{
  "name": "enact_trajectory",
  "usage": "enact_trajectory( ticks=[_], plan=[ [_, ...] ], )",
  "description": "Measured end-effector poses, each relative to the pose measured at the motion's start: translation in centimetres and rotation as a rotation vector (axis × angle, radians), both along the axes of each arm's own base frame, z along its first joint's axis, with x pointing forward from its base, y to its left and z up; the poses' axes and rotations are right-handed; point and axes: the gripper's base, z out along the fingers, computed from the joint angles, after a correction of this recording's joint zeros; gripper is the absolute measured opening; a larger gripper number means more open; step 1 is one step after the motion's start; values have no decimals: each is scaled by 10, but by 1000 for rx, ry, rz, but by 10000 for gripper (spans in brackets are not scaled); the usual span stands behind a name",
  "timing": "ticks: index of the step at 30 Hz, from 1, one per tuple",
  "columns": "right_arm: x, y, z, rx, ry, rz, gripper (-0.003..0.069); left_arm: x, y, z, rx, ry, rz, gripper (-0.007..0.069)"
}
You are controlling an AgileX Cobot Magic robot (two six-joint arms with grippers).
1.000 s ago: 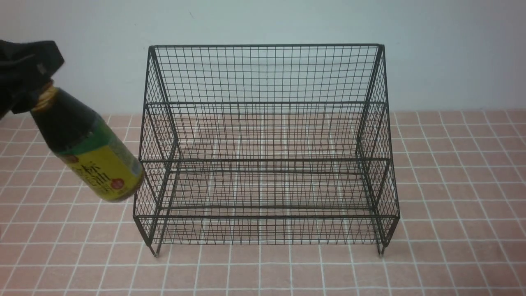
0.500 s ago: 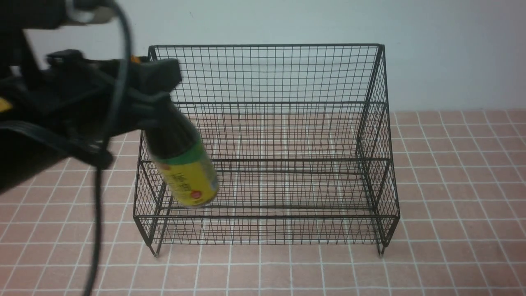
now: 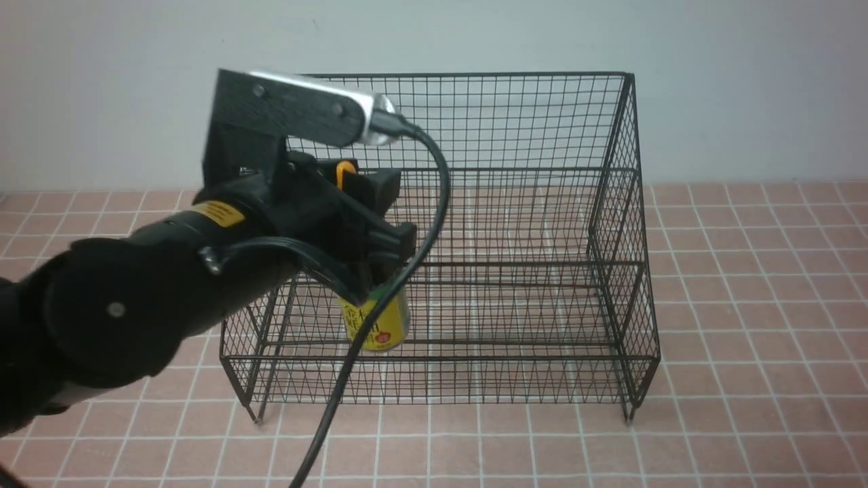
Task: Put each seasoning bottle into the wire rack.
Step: Use the left arm to put the condiment bottle back on the shelf
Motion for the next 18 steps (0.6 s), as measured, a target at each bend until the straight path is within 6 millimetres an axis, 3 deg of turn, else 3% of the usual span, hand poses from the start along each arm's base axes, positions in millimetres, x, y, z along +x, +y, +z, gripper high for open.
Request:
enact_trajectory(
  ticks=[18],
  plan=[
    [0, 0, 0, 0, 0, 0, -10, 4, -9, -23, 110, 78, -75, 255]
  ],
)
